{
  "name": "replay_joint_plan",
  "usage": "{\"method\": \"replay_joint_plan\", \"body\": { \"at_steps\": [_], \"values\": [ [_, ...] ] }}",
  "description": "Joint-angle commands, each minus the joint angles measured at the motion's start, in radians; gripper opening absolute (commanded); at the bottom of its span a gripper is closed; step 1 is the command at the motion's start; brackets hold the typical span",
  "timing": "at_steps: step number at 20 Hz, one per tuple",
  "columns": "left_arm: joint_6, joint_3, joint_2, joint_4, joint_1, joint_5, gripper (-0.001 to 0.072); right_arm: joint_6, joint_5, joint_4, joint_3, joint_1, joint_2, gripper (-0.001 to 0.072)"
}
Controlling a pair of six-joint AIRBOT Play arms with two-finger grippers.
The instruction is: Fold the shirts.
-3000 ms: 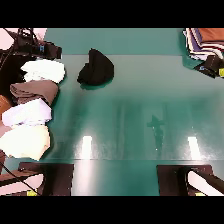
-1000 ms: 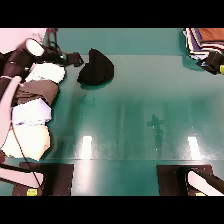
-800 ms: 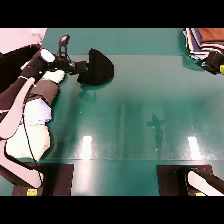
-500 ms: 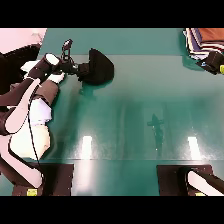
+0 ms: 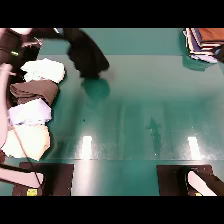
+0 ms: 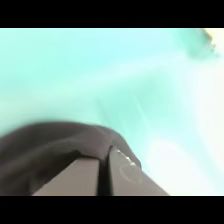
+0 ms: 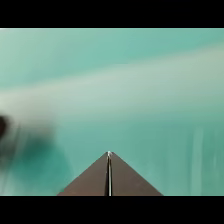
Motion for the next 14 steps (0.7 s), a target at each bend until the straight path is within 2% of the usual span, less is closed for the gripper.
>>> {"method": "replay_joint_plan", "body": {
  "at_steps": [1, 4, 6, 9, 13, 14],
  "values": [
    [0.003, 0.069, 0.206, 0.078, -0.001, -0.011, 0.0022, -0.001, -0.122, -0.001, 0.001, 0.000, 0.100, 0.0015],
    [0.020, 0.069, 0.301, 0.156, -0.080, -0.077, 0.0022, -0.001, -0.132, 0.000, 0.001, 0.000, 0.134, 0.0015],
    [0.004, 0.040, 0.304, 0.210, -0.193, -0.164, 0.0022, 0.000, -0.128, 0.003, 0.001, 0.000, 0.137, 0.0015],
    [-0.009, -0.124, 0.303, 0.235, -0.384, -0.240, 0.0023, 0.000, -0.101, 0.028, 0.001, 0.000, 0.136, 0.0015],
    [-0.006, -0.401, 0.302, 0.234, -0.550, -0.208, 0.0027, 0.000, -0.058, 0.028, 0.001, 0.000, 0.136, 0.0015],
    [-0.006, -0.449, 0.302, 0.234, -0.565, -0.187, 0.0048, 0.000, -0.040, 0.027, 0.001, 0.000, 0.136, 0.0016]
  ]
}}
